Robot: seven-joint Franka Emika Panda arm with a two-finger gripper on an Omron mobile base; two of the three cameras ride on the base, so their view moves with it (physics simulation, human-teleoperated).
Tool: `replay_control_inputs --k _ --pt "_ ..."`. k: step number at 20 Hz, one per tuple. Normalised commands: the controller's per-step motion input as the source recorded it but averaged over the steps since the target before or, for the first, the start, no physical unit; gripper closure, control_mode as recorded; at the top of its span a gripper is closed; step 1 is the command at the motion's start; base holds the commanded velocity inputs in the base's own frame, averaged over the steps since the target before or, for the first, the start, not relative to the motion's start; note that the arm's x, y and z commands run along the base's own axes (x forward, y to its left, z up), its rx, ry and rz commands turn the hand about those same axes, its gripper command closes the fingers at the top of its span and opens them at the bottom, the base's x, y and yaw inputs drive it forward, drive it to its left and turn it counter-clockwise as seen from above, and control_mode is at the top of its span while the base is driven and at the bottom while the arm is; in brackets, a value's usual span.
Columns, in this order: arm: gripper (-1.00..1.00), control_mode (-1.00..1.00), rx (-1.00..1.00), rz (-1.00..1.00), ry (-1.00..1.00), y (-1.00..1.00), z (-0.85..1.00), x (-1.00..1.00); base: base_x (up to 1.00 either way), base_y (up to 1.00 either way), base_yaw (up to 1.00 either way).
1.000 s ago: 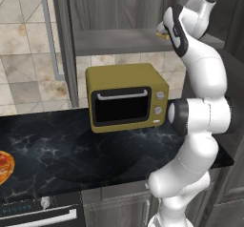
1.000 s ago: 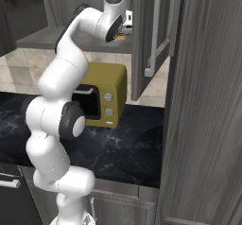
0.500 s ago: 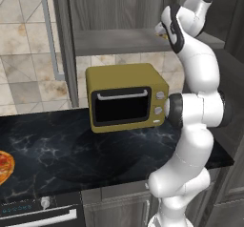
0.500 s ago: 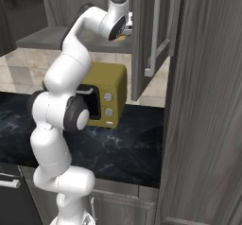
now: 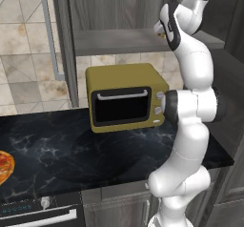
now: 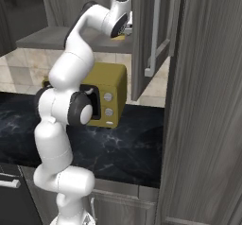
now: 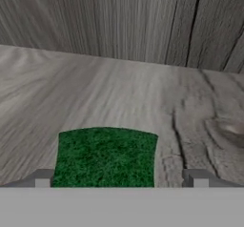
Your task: Open the cabinet. Pick the sponge and place it next to the sink. Then close the cabinet.
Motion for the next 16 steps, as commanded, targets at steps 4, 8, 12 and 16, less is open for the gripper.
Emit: replay_control_inputs --k 4,8,12,16 --pt "-1.00 -1.00 0.00 0.00 0.03 0.00 -0.24 0.02 0.00 0.00 0.00" --pt "-1.00 -1.00 0.00 0.00 0.03 0.00 -0.01 0.00 0.00 0.00 0.00" --pt "1.00 -1.00 0.00 0.00 0.00 0.00 0.00 0.00 0.00 0.00 0.00" --pt "1.00 -1.00 0.00 0.00 0.00 0.00 0.00 0.00 0.00 0.00 0.00"
